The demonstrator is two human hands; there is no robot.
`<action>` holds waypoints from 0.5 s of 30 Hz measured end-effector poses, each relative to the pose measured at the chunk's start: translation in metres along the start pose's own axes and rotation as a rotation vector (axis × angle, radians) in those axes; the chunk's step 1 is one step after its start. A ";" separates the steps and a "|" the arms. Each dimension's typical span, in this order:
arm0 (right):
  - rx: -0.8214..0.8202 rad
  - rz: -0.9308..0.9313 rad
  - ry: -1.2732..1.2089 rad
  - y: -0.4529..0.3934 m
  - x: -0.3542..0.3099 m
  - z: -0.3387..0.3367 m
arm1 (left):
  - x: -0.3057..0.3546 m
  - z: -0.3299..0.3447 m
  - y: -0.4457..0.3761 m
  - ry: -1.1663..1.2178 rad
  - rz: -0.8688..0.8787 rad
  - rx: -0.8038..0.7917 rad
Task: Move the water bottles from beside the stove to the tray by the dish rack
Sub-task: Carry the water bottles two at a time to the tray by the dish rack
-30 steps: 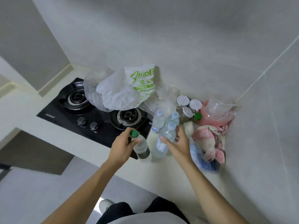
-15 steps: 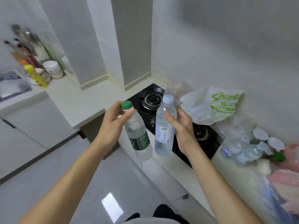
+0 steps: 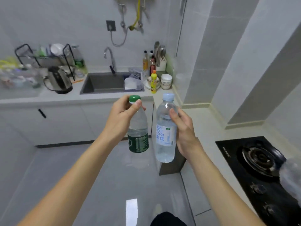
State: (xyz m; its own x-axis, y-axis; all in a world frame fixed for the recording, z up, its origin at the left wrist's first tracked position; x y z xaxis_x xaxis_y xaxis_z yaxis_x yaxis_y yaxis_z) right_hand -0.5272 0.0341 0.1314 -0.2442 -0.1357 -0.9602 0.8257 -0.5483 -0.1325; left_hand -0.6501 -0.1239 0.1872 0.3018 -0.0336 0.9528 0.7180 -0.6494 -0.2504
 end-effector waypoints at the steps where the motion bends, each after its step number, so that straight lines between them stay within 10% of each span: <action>1: -0.041 0.012 -0.007 -0.020 0.011 0.022 | -0.010 -0.024 -0.009 -0.004 -0.014 0.041; 15: -0.618 0.122 -0.124 -0.299 0.133 0.334 | -0.096 -0.341 -0.134 -0.183 -0.114 0.613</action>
State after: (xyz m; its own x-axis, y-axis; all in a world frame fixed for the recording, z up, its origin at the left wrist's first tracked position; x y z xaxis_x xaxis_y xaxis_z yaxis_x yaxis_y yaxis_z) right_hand -0.9765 -0.0953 0.1255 -0.1566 -0.2813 -0.9468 0.9830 0.0490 -0.1771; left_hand -0.9893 -0.2929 0.1880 0.2658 0.1747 0.9481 0.9632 -0.0880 -0.2538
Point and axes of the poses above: each hand's wrist, its own y-axis away from the middle knuckle, its own z-axis out of the palm, x = y × z, the point moved 9 cm from there along -y, towards the middle knuckle, and after that the axes turned 3 degrees about -x, right-handed, at the moved point
